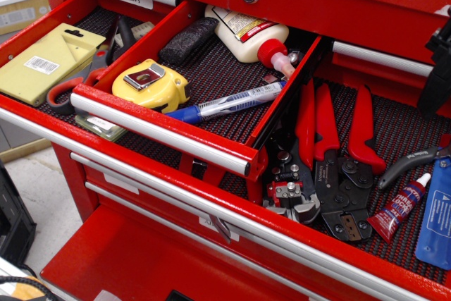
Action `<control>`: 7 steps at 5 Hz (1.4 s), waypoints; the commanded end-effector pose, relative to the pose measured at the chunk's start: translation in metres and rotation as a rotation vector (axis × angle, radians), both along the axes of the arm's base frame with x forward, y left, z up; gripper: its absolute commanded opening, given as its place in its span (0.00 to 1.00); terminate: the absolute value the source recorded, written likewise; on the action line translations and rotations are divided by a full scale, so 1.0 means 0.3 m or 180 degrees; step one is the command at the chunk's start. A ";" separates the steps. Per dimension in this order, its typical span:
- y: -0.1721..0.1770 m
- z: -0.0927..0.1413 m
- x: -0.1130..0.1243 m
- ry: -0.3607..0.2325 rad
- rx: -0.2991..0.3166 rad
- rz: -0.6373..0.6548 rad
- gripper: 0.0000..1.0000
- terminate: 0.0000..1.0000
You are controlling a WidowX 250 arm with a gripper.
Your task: Pick up glue and put into drawer
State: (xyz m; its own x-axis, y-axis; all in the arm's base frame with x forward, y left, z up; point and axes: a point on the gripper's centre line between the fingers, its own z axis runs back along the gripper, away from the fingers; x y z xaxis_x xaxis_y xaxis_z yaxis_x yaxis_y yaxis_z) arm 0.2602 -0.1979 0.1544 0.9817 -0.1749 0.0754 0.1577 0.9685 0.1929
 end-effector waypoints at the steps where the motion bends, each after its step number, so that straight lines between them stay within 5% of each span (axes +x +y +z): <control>1: -0.026 -0.022 0.035 -0.0177 -0.0124 0.0071 1.00 0.00; 3: 0.032 -0.094 0.111 -0.0207 -0.0388 0.0006 1.00 0.00; 7: -0.026 -0.290 0.099 -0.0469 -0.0811 0.0115 1.00 0.00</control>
State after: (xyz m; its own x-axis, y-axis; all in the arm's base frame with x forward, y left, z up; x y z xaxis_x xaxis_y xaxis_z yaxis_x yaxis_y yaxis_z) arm 0.2891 -0.2017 0.0559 0.9695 -0.0830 0.2305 0.0923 0.9953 -0.0298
